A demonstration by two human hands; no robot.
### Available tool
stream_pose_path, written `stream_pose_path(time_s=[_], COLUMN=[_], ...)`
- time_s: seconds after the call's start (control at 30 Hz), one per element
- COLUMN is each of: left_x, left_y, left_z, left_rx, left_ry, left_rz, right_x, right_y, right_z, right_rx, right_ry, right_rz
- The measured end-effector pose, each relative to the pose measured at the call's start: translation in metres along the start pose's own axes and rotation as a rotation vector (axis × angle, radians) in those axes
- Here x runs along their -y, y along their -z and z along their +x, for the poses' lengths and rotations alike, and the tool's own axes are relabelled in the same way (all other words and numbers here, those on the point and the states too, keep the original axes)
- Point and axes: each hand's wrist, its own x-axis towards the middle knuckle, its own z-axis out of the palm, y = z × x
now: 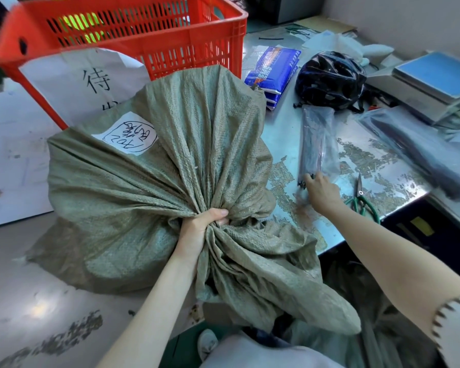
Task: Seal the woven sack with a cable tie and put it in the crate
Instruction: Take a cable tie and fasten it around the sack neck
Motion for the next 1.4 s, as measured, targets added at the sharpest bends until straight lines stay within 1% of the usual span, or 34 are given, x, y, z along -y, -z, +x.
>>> stream_pose_path(time_s=[0.13,0.3,0.43,0.53,0.6,0.7,0.8,0.97,1.03,1.13,1.27,1.4], left_x=[-0.002,-0.003,-0.003,-0.002,-0.002,-0.001,-0.002,0.0,0.001,0.002,0.002,0.002], left_y=[0.0,-0.002,-0.001,-0.001,-0.001,-0.003,-0.005,-0.003,-0.001,0.001,0.001,0.002], left_z=[-0.001,-0.005,-0.004,-0.003,-0.003,-0.004,-0.004,-0.005,-0.004,-0.004,-0.004,-0.003], left_rx=[0.001,-0.049,-0.049,-0.036,-0.038,-0.058,-0.078,-0.078,-0.062,-0.029,-0.025,-0.03], left_ry=[-0.003,0.018,0.048,0.035,0.054,0.077,0.06,0.046,0.055,0.061,0.062,0.067], left_rz=[0.016,0.005,-0.015,-0.002,-0.047,-0.076,-0.111,-0.108,-0.094,-0.072,-0.086,-0.068], right_x=[0.0,-0.004,-0.006,-0.008,-0.007,-0.004,-0.002,0.001,0.007,0.02,0.033,0.036], right_y=[-0.001,-0.002,-0.005,-0.009,-0.009,-0.004,0.004,0.007,0.008,0.012,0.025,0.025], right_z=[0.001,0.002,0.006,0.007,0.007,0.008,0.012,0.013,0.007,-0.007,-0.038,-0.061], right_rx=[-0.012,-0.041,-0.035,-0.057,-0.084,-0.115,-0.112,-0.038,-0.012,0.016,0.015,0.09], right_ry=[-0.025,-0.037,-0.074,-0.112,-0.155,-0.275,-0.381,-0.424,-0.405,-0.312,-0.096,0.141], right_rz=[0.091,0.16,0.224,0.309,0.369,0.488,0.572,0.702,0.747,0.78,0.721,0.593])
